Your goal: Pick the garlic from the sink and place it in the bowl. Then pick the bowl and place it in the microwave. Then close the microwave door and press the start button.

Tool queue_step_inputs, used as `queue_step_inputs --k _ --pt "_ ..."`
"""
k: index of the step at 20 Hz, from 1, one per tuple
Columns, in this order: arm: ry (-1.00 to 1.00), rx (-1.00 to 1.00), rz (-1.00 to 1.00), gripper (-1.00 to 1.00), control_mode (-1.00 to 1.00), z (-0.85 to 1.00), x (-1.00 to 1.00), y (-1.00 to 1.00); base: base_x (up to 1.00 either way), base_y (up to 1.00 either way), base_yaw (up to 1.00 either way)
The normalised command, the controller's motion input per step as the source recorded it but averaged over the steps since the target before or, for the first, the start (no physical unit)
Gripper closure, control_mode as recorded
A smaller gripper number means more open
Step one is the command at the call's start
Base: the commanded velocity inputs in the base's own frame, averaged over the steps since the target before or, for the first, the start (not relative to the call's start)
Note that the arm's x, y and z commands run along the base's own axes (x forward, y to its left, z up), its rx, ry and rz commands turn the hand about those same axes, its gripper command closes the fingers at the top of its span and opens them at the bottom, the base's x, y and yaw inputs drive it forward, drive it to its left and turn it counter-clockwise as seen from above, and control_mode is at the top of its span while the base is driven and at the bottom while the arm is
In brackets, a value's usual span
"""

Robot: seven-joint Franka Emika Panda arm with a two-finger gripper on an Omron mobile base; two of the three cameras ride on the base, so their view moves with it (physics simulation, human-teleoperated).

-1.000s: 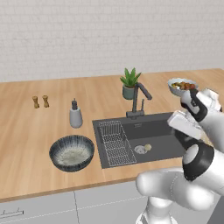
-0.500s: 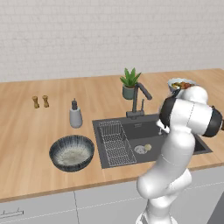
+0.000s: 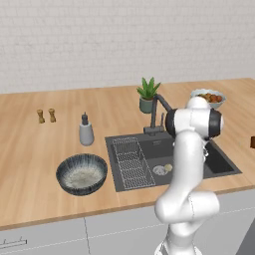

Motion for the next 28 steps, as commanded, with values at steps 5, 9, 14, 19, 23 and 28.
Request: queue_step_inputs --k 5,9,14,19,23,28 --pt "0.04 0.0 -0.12 -1.0 -1.0 -0.59 0.32 0.16 0.0 0.0 0.0" --pt "0.02 0.0 -0.08 -1.0 -1.0 -0.57 0.34 0.3 0.0 0.0 0.0" --pt "0.01 -0.01 -0.06 -1.0 -1.0 -0.45 0.37 0.29 0.0 0.0 0.0" --pt "0.0 0.0 -0.03 -1.0 -1.0 -0.44 0.21 0.0 0.0 0.0 0.0" --pt "0.0 0.0 -0.04 -1.0 -1.0 -0.38 0.33 -0.01 0.0 0.0 0.0" --pt "0.0 -0.01 -0.06 -1.0 -1.0 -0.34 0.4 0.0 0.0 0.0 0.0"
